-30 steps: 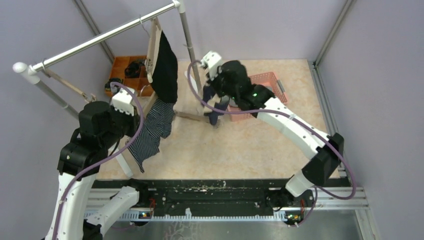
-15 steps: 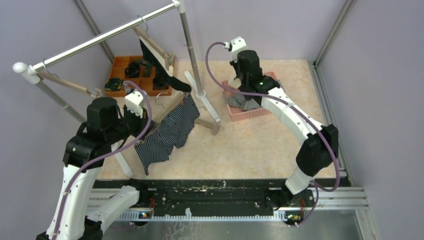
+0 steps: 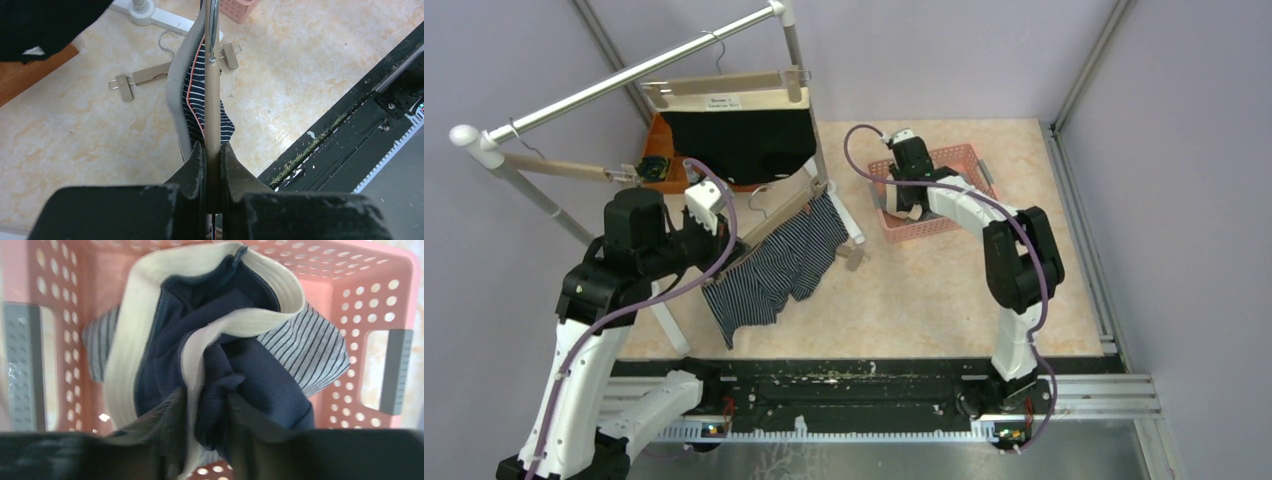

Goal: Remove the underwear clipped to the hanger

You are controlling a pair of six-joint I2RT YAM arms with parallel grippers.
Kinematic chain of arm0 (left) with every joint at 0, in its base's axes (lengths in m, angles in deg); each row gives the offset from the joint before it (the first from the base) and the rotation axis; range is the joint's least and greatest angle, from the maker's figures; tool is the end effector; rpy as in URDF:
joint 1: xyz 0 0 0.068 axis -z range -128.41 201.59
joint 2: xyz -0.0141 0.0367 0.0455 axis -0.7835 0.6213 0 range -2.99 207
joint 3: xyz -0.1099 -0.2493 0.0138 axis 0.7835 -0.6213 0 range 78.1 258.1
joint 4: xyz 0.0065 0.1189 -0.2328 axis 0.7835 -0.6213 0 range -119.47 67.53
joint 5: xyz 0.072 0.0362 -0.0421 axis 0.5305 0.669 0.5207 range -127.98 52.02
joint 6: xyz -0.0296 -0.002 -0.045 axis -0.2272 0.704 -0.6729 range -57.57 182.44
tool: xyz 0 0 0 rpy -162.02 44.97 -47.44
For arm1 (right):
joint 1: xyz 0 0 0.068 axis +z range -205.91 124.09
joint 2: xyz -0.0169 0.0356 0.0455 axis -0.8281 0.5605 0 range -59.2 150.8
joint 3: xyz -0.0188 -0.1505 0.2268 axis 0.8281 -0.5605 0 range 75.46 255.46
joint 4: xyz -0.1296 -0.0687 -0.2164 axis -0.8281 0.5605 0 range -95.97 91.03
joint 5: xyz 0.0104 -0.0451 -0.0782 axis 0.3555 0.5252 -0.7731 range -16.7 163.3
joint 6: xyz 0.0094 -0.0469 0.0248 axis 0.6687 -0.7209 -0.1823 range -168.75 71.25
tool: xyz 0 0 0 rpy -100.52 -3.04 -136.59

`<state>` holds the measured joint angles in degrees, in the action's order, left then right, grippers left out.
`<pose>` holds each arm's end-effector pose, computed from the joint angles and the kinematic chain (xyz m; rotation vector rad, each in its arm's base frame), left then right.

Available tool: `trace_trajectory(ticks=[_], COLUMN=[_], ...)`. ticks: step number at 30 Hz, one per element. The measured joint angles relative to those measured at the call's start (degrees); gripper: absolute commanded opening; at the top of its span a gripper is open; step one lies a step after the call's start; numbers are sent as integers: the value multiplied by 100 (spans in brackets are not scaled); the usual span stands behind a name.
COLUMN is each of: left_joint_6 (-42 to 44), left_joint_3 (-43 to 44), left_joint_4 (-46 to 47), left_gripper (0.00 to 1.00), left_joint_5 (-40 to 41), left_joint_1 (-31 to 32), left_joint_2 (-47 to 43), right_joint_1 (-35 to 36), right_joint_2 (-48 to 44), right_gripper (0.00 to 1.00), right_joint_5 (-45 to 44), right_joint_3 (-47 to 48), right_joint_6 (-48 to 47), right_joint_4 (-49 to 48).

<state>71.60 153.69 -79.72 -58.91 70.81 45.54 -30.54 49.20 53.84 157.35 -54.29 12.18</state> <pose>0.1175 -0.0545 0.4223 0.7257 1.9668 -0.4885 0.3898 0.1718 0.2328 -0.4541 2.2605 -0.2230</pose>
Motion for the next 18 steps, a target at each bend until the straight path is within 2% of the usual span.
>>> trace_trajectory(ticks=[2, 7, 13, 18], left_joint_6=[28, 131, 332, 544], left_joint_3=[0, -52, -72, -129], left_joint_4=[28, 90, 87, 63], left_gripper=[0, 0, 0, 0], left_joint_5=[-31, -192, -424, -619], left_joint_1=[0, 0, 0, 0], left_joint_2=[37, 81, 57, -24], right_joint_1=[0, 0, -13, -367], right_joint_2=[52, -212, -1259, -2041], right_gripper=[67, 70, 74, 73], right_joint_5=[4, -70, 48, 1488], right_joint_3=[7, 249, 1025, 1637], right_joint_6=[61, -87, -507, -691], right_joint_4=[114, 212, 258, 323])
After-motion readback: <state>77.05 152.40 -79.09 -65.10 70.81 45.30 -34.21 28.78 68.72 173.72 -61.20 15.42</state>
